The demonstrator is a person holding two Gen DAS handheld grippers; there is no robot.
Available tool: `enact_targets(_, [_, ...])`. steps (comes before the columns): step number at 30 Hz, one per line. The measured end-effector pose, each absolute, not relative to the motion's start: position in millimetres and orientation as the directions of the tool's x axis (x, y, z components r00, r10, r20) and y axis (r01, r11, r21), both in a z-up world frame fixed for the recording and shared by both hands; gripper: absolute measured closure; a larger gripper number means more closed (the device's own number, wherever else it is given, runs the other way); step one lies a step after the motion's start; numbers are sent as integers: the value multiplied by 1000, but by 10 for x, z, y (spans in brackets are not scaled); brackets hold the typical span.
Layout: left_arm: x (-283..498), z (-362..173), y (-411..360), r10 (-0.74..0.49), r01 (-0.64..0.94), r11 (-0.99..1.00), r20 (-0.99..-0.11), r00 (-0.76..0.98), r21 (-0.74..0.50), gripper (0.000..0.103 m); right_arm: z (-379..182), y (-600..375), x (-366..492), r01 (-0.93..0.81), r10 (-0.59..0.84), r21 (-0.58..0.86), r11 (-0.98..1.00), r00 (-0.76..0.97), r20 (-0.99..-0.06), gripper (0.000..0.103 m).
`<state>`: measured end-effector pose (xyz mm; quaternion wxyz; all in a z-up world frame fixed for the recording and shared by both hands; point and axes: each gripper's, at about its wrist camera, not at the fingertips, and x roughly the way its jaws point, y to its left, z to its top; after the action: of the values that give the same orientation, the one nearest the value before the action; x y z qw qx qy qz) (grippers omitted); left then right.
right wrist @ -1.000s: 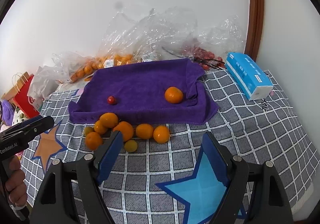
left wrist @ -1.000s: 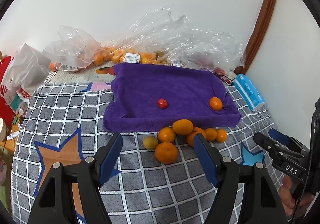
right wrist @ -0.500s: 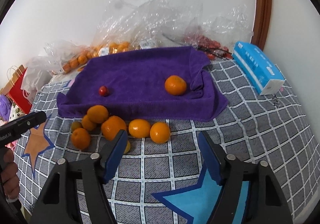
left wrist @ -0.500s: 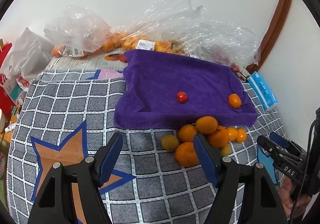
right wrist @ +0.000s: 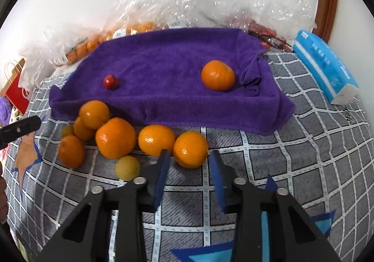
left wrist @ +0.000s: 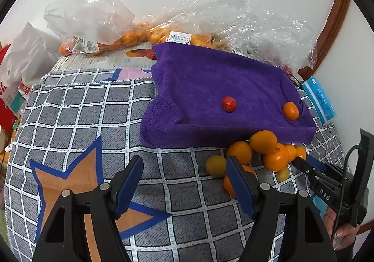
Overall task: Organize fruits
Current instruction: 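Move both tools toward the remaining oranges beside the towel, then close the right tool on an orange while the left tool grasps a large orange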
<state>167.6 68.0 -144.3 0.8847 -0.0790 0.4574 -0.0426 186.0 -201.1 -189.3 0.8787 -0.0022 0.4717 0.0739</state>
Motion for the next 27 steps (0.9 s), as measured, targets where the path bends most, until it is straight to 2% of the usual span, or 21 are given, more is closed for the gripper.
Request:
enact_targets(14, [1729, -1456, 615, -152, 13, 984, -809, 568, -176, 31, -1887, -2129, 1701, -162, 155, 80, 984, 530, -834, 72])
enact_targets(20, [1698, -1454, 670, -143, 8, 986, -813, 565, -167, 31, -1933, -2110, 1802, -164, 160, 84, 983, 537, -829, 66])
enact_targets(27, [1635, -1481, 642, -205, 39, 974, -804, 558, -222, 31, -1913, -2148, 1811, -154, 171, 102, 983, 547, -819, 69])
